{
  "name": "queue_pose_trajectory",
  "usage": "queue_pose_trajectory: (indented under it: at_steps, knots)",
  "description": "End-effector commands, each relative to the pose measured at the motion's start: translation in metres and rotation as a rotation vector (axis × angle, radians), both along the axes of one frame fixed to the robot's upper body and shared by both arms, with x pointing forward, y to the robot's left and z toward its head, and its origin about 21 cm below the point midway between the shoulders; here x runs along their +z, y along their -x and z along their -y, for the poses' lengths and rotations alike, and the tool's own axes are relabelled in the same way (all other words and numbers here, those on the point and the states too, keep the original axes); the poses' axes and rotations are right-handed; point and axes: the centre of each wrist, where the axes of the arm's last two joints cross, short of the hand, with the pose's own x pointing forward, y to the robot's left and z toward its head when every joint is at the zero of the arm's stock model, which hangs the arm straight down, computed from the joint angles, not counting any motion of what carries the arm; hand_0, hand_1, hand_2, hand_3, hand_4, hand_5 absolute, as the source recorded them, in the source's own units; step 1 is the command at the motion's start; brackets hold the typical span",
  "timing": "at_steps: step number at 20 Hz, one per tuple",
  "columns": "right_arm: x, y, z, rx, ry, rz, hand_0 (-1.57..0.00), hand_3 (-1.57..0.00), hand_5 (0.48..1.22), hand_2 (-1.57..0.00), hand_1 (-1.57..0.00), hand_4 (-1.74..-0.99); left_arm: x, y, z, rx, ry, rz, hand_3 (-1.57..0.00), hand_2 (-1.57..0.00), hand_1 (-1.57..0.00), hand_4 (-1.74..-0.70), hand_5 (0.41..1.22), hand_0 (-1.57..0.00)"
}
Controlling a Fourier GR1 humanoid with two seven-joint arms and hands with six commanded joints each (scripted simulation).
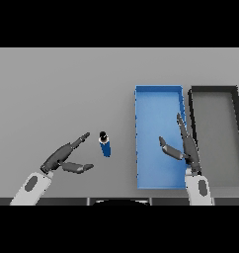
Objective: Pick up the blue pipe and place it into the blue bin.
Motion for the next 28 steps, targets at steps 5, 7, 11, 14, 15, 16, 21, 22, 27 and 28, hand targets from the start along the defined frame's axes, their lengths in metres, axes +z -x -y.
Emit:
queue_pose_trajectory:
  at_steps: [5, 7, 11, 14, 15, 16, 21, 22, 27, 28]
  knots:
    - [0.002, 0.001, -0.001, -0.001, -0.004, -0.012, 0.00, 0.00, 0.624, 0.00, 0.00, -1.214, -0.017, -0.010, 0.035, -0.035, 0.041, 0.010, 0.00, 0.00, 0.00, -1.15, 0.459, 0.00]
    - [0.003, 0.003, 0.003, -0.006, 0.011, -0.015, 0.00, 0.00, 0.620, 0.00, 0.00, -1.201, -0.021, -0.018, 0.048, -0.026, 0.066, 0.016, 0.00, 0.00, 0.00, -1.15, 0.460, 0.00]
    - [0.000, 0.005, 0.004, -0.009, 0.001, -0.009, 0.00, 0.00, 0.634, 0.00, 0.00, -1.211, -0.030, -0.029, 0.065, -0.034, 0.076, 0.011, 0.00, 0.00, 0.00, -1.12, 0.456, 0.00]
    - [-0.003, 0.004, 0.004, -0.005, 0.002, -0.007, 0.00, 0.00, 0.642, 0.00, 0.00, -1.222, -0.038, -0.031, 0.078, -0.033, 0.027, 0.021, 0.00, 0.00, 0.00, -1.06, 0.425, 0.00]
    - [-0.005, 0.006, 0.005, -0.003, 0.006, -0.004, 0.00, 0.00, 0.645, 0.00, 0.00, -1.221, -0.041, -0.032, 0.081, -0.029, 0.020, 0.013, 0.00, 0.00, 0.00, -1.05, 0.418, 0.00]
    - [-0.002, 0.005, 0.004, -0.002, 0.007, 0.011, 0.00, 0.00, 0.645, 0.00, 0.00, -1.214, -0.043, -0.031, 0.085, -0.034, 0.048, 0.007, 0.00, 0.00, 0.00, -1.06, 0.420, 0.00]
    - [-0.005, 0.006, 0.010, -0.016, 0.024, -0.008, 0.00, 0.00, 0.655, 0.00, 0.00, -1.213, -0.045, -0.039, 0.095, -0.031, 0.161, 0.002, -0.12, -0.15, -0.04, -1.19, 0.550, 0.00]
    - [-0.002, 0.005, 0.009, -0.009, 0.015, 0.009, 0.00, 0.00, 0.655, 0.00, 0.00, -1.217, -0.045, -0.037, 0.100, -0.030, 0.195, -0.008, -0.28, -0.31, -0.16, -1.24, 0.613, -0.01]
    - [-0.002, 0.001, 0.005, -0.001, 0.002, -0.009, 0.00, 0.00, 0.660, 0.00, 0.00, -1.227, -0.047, -0.031, 0.109, -0.026, 0.240, -0.036, -1.12, -1.12, -1.05, -1.54, 1.022, -0.95]
    - [-0.002, 0.002, 0.007, 0.001, -0.008, -0.007, 0.00, 0.00, 0.660, 0.00, 0.00, -1.233, -0.047, -0.026, 0.110, -0.039, 0.257, -0.020, -1.19, -1.21, -1.15, -1.58, 1.062, -1.07]
